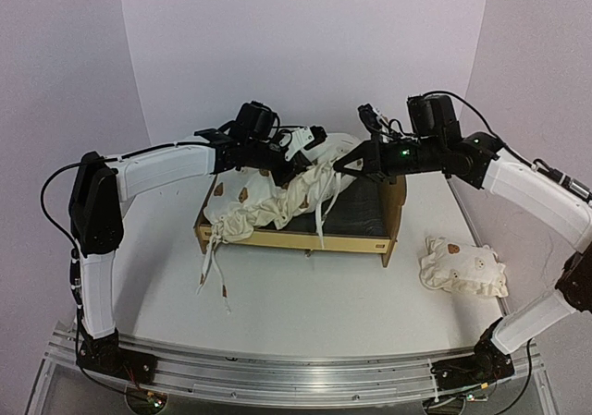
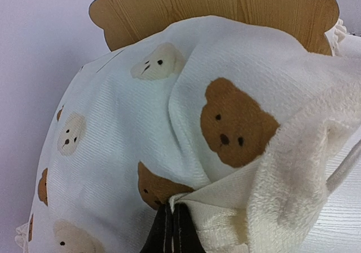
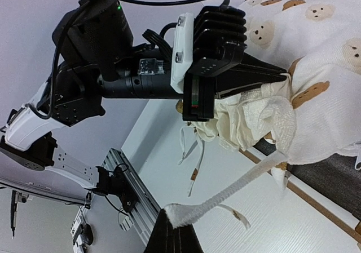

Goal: Set up the pet bed

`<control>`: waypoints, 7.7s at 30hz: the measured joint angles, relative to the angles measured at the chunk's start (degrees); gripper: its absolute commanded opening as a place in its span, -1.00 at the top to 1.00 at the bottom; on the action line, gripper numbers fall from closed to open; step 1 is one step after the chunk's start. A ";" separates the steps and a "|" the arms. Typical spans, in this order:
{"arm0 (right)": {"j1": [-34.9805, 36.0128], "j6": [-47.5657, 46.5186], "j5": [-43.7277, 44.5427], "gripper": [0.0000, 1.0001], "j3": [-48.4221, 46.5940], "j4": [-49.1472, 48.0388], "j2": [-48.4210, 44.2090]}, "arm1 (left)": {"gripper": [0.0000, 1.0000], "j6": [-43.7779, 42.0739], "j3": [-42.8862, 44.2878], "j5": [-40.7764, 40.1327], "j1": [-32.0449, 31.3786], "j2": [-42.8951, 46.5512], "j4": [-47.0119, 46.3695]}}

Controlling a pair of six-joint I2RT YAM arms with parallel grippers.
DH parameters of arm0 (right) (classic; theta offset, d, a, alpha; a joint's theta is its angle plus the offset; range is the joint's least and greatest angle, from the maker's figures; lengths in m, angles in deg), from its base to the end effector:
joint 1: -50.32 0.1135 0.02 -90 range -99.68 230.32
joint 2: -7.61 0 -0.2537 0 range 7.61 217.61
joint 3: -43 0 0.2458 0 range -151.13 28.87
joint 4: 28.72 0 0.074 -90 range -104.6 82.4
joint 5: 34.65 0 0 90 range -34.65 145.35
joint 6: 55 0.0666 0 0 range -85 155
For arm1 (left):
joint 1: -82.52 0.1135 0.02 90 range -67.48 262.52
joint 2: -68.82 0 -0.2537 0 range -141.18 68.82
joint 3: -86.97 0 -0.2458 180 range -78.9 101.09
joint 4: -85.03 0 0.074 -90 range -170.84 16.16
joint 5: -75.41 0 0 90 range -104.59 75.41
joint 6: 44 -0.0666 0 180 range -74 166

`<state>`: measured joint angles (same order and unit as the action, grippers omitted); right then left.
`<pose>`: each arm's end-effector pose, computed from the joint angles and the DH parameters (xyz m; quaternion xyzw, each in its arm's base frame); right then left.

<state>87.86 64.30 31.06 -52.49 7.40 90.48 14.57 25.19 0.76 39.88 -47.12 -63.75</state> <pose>0.2623 0.2361 0.3652 -0.1738 0.8072 0.4421 0.3505 0.3541 -0.3500 0.2845 0.5683 0.6406 -0.1637 0.4898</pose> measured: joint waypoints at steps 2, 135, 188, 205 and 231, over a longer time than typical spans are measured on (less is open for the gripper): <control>0.00 0.09 -0.06 1.00 -0.01 -0.12 0.00 | 1.00 -0.01 0.00 -0.01 0.00 0.05 -0.21; 10.13 4.87 33.94 0.28 23.85 -0.19 -1.88 | -0.33 -31.15 -34.68 6.22 1.07 28.12 15.31; 17.75 14.62 40.49 0.18 39.63 -29.54 2.29 | 1.00 0.87 0.19 5.72 -1.04 2.33 27.62; 17.75 18.77 39.58 0.03 38.51 -43.38 16.51 | 0.18 -8.16 -12.91 0.37 -1.31 3.63 23.22; 17.75 17.48 41.27 0.03 36.91 -46.87 20.26 | 1.00 -14.49 -16.88 0.24 -1.32 -0.41 19.38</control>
<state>105.60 81.78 72.33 -15.58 -39.47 110.74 0.08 8.31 1.00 38.57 -47.53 -44.37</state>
